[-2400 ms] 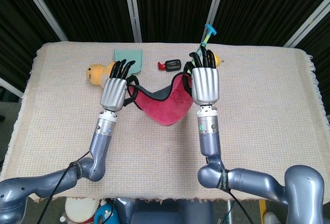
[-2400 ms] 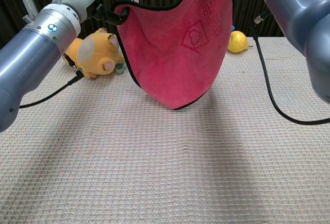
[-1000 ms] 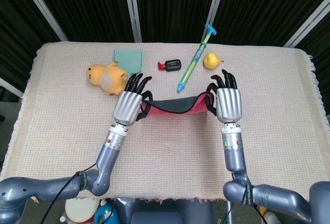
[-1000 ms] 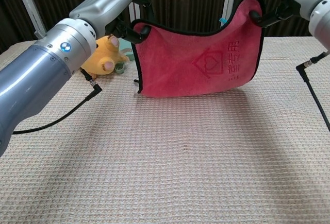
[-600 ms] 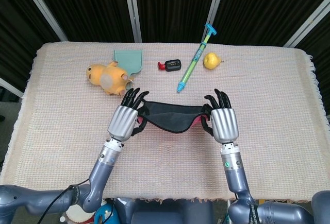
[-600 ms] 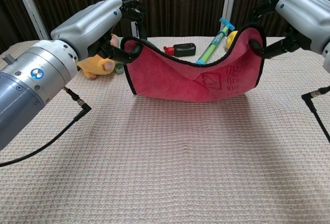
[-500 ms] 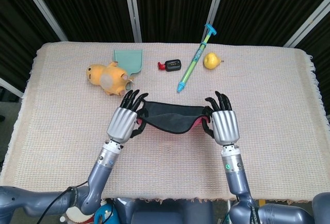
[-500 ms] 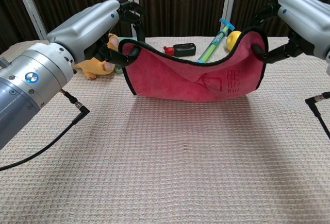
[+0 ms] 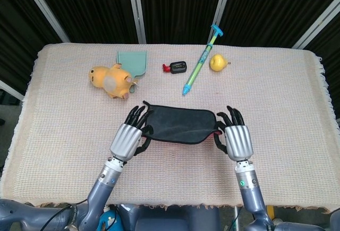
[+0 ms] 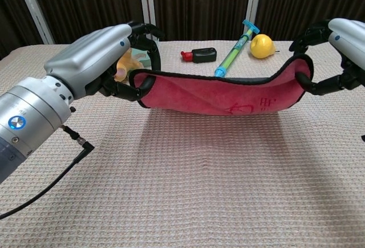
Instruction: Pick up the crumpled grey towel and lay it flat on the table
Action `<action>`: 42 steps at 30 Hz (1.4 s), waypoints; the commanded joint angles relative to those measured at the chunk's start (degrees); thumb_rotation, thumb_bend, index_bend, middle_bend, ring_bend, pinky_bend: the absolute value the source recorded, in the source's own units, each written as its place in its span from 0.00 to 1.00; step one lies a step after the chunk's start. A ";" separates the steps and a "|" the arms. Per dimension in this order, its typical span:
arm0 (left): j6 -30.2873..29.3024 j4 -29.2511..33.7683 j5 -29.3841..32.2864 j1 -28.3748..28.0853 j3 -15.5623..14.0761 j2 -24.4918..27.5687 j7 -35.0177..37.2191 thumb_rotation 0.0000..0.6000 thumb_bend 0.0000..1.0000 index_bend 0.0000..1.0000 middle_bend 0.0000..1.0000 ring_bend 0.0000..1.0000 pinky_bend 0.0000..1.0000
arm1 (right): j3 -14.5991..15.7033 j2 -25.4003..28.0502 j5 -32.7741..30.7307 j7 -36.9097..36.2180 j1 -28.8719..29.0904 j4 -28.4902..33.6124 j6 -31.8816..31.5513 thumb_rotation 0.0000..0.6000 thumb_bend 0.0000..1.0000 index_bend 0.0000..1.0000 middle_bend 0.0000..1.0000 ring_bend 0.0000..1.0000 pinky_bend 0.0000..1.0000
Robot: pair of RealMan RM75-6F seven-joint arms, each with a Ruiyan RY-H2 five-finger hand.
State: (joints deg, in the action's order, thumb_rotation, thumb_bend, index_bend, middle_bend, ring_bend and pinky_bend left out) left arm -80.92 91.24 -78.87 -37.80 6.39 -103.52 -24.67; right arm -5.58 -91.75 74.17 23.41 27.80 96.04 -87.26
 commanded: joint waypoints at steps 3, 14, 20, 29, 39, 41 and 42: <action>-0.30 0.11 -1.23 1.43 -1.33 0.02 0.10 1.00 0.51 0.58 0.11 0.00 0.02 | 0.63 0.12 0.88 -0.12 -1.10 0.37 0.32 1.00 0.51 0.64 0.29 0.10 0.12; 0.69 -0.12 -3.46 3.74 -3.10 0.46 1.15 1.00 0.51 0.58 0.11 0.00 0.02 | 2.09 -1.17 2.88 1.00 -3.17 0.16 1.89 1.00 0.51 0.64 0.29 0.10 0.12; 1.49 -0.14 -4.00 4.48 -3.21 0.56 1.28 1.00 0.51 0.57 0.11 0.00 0.02 | 2.17 -1.71 3.24 2.07 -3.88 0.04 2.79 1.00 0.51 0.64 0.29 0.10 0.12; 3.44 0.95 -4.01 5.31 -3.15 1.73 0.85 1.00 0.46 0.49 0.10 0.00 0.02 | 2.97 -0.98 3.27 3.61 -4.55 1.37 5.79 1.00 0.51 0.50 0.29 0.08 0.12; 5.91 3.65 -4.18 5.92 -3.98 4.24 0.83 1.00 0.32 0.35 0.07 0.00 0.02 | 4.25 0.31 3.01 7.46 -5.45 4.66 7.77 1.00 0.51 0.27 0.19 0.02 0.09; 6.35 4.28 -4.32 6.01 -4.19 4.91 0.91 1.00 0.29 0.31 0.07 0.00 0.02 | 4.49 0.48 2.99 8.26 -5.65 5.20 7.94 1.00 0.51 0.22 0.17 0.01 0.08; 6.57 4.62 -4.44 6.07 -4.33 5.30 0.96 1.00 0.28 0.30 0.06 0.00 0.02 | 4.69 0.54 2.98 8.63 -5.81 5.52 8.04 1.00 0.51 0.20 0.16 0.00 0.08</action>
State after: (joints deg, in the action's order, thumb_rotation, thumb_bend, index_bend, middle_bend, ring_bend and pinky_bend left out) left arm -74.54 95.64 -83.21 -31.81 2.19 -98.44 -23.76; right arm -1.11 -91.35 77.20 31.74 22.17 101.27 -79.38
